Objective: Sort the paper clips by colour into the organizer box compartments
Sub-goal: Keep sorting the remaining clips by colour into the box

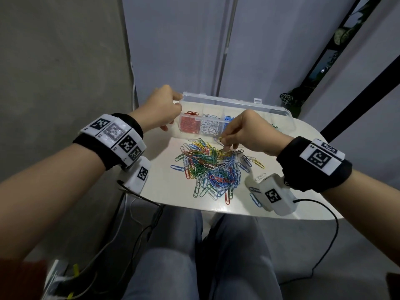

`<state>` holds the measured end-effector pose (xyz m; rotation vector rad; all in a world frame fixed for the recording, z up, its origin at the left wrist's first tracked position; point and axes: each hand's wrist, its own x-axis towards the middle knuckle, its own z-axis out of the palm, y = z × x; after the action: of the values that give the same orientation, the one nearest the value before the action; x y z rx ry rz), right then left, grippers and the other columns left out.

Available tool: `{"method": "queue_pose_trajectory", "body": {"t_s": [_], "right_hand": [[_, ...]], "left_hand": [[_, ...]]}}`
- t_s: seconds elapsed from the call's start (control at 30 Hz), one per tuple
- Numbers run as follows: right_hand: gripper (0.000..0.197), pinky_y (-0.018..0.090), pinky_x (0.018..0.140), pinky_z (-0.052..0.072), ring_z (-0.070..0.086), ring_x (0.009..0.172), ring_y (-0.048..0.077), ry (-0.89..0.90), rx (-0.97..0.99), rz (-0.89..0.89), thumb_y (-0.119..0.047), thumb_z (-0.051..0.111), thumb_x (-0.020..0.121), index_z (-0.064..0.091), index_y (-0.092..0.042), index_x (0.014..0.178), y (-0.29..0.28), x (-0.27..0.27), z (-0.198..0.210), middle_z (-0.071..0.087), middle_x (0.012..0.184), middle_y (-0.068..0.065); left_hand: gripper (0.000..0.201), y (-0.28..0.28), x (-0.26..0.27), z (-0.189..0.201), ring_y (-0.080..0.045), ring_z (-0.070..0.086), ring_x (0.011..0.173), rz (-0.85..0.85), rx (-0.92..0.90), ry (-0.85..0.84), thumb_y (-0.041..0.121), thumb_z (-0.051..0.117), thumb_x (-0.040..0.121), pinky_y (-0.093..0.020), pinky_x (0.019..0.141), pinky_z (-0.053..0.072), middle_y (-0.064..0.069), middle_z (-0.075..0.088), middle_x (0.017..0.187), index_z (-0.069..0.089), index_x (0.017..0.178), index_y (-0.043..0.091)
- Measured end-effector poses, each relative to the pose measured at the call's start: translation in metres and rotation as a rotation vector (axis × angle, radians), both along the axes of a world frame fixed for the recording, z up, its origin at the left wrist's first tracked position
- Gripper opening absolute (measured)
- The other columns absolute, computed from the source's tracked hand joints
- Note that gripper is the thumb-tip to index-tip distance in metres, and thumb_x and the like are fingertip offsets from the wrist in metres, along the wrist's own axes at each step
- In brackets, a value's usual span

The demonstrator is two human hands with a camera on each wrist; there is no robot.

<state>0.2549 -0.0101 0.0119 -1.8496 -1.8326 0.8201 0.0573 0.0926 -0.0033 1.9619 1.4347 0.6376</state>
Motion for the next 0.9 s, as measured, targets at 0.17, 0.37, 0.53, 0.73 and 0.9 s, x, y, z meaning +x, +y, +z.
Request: {"method": "queue_pose_trajectory", "body": {"t_s": [0.17,0.37,0.53,0.73,0.9], "right_hand": [[0.003,0.019,0.045,0.046,0.06,0.047,0.017,0.044,-0.019,-0.036,0.006,0.07,0.08,0.071,0.005,0.083,-0.004,0.007,0.01,0.069,0.066,0.02],[0.011,0.018,0.048,0.046,0.058,0.045,0.011,-0.121,-0.092,-0.068,0.006,0.078,0.07,0.072,-0.003,0.073,-0.018,0.033,0.008,0.07,0.065,0.014],[0.008,0.013,0.049,0.04,0.05,0.053,0.009,-0.296,-0.116,-0.114,-0.004,0.081,0.069,0.075,-0.008,0.068,-0.032,0.05,-0.007,0.067,0.061,0.004],[0.013,0.023,0.058,0.045,0.058,0.068,0.022,-0.401,-0.044,-0.178,-0.013,0.079,0.073,0.069,-0.004,0.075,-0.037,0.054,-0.02,0.068,0.073,0.01],[0.01,0.026,0.062,0.048,0.055,0.063,0.017,-0.367,-0.076,-0.145,-0.01,0.078,0.075,0.073,-0.002,0.074,-0.039,0.053,-0.02,0.069,0.07,0.01]], "left_hand": [[0.047,0.0,-0.001,0.0,-0.017,0.055,0.055,-0.008,0.003,0.002,0.009,0.045,0.094,-0.036,0.05,0.057,0.002,0.054,0.071,0.048,0.14,0.005],[0.047,0.001,-0.001,-0.001,-0.017,0.054,0.055,-0.01,0.008,-0.009,0.009,0.044,0.094,-0.039,0.052,0.059,0.0,0.054,0.072,0.048,0.14,0.004],[0.048,0.001,-0.001,-0.001,-0.018,0.053,0.051,-0.002,0.009,-0.005,0.007,0.044,0.092,-0.041,0.053,0.059,-0.004,0.056,0.064,0.049,0.14,0.005],[0.048,0.0,0.0,0.0,-0.017,0.051,0.049,0.003,0.016,0.002,0.008,0.044,0.093,-0.036,0.05,0.058,-0.005,0.056,0.062,0.048,0.141,0.006],[0.048,-0.001,0.0,0.0,-0.016,0.05,0.048,0.011,0.012,-0.001,0.008,0.044,0.093,-0.034,0.048,0.056,-0.004,0.055,0.063,0.048,0.141,0.007]]}}
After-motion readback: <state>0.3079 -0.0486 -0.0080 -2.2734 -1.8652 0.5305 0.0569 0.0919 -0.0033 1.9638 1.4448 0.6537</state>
